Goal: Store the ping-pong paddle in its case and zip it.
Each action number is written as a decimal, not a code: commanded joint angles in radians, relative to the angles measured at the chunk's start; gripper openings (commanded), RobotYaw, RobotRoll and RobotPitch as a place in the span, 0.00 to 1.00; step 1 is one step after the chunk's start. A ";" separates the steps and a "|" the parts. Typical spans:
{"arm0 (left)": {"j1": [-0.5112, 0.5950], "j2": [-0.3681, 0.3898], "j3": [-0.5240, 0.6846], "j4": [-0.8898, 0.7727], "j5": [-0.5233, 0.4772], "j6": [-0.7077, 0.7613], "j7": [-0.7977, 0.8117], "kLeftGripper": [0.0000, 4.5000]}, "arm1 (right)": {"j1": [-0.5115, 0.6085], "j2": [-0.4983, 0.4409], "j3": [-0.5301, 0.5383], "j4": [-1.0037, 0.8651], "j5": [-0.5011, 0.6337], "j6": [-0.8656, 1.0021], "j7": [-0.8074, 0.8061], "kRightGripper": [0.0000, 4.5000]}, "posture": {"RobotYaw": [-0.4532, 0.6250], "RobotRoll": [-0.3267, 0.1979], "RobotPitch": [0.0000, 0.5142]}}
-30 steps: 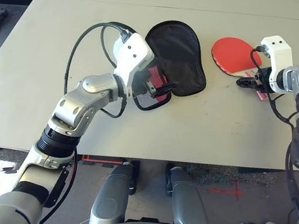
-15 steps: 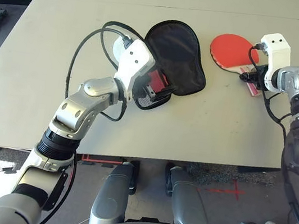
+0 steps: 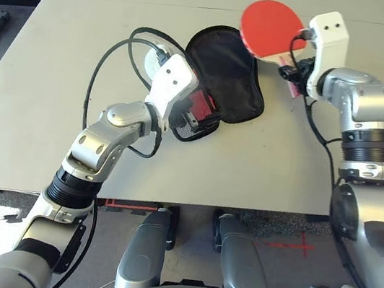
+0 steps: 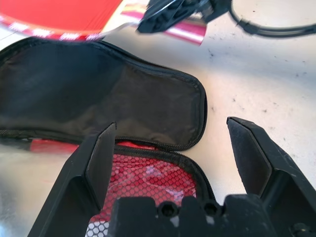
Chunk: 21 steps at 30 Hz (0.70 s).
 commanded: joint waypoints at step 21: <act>0.041 0.012 -0.006 -0.059 0.009 0.024 0.015 1.00 | 0.051 0.137 0.048 0.040 0.012 0.078 -0.127 0.25 | 0.59 0.62 0.47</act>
